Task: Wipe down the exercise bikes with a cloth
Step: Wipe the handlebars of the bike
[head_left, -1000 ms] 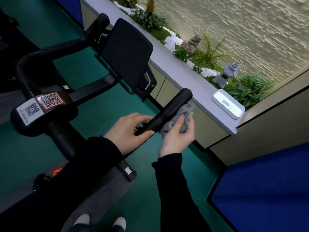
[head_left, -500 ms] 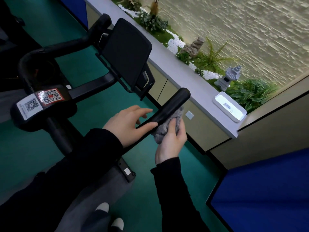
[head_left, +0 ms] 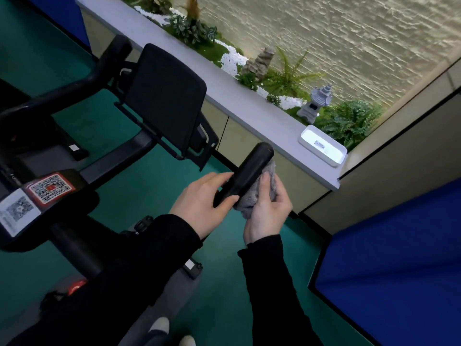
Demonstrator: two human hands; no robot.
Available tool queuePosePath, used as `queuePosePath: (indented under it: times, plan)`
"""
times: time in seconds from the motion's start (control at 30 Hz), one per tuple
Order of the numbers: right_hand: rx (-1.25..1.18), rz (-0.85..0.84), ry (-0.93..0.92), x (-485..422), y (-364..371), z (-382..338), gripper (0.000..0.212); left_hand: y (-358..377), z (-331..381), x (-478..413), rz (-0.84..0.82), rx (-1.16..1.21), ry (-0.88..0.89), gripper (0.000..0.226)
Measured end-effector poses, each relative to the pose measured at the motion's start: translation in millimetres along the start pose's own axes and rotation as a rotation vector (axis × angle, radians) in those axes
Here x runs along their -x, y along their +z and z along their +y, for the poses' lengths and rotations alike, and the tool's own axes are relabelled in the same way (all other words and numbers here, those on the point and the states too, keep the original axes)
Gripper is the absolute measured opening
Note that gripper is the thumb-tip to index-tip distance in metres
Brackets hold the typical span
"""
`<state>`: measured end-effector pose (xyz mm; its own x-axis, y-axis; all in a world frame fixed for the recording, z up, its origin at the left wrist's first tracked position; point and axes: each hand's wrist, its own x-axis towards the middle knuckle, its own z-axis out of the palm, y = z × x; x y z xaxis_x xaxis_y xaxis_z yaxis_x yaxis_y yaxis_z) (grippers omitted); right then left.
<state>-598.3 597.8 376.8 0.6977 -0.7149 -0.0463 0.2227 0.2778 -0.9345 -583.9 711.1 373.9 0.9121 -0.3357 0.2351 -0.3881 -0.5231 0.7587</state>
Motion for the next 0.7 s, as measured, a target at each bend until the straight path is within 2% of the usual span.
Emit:
queuePosePath:
  times: [0.27,0.33,0.43,0.5,0.53,0.6,0.7]
  plan:
    - [-0.017,-0.028,0.001,-6.1,3.3,-12.3,0.019,1.3,0.2,1.2,0.003,0.058,0.007,0.041]
    - [0.051,0.026,-0.108,-8.1,3.2,-16.0,0.016,1.1,0.7,0.9,-0.005,0.069,0.000,0.040]
    - [0.353,0.052,-0.479,-12.0,2.9,-21.9,0.018,0.9,0.3,0.4,-0.017,0.073,-0.007,0.041]
    - [0.535,-0.016,-0.709,-14.4,1.0,-25.6,0.022,0.7,-0.4,0.4,-0.015,0.078,-0.008,0.041]
    - [0.605,-0.068,-0.768,-18.2,-0.7,-28.9,0.022,0.8,-0.4,0.5,-0.012,0.083,-0.008,0.041]
    - [0.712,-0.222,-0.792,-30.6,-0.8,-43.6,0.021,0.9,0.2,0.4,-0.010,0.087,-0.005,0.041]
    - [0.969,-0.482,-0.718,-55.0,11.1,-73.5,0.017,0.9,0.6,0.3,-0.007,0.087,-0.005,0.041]
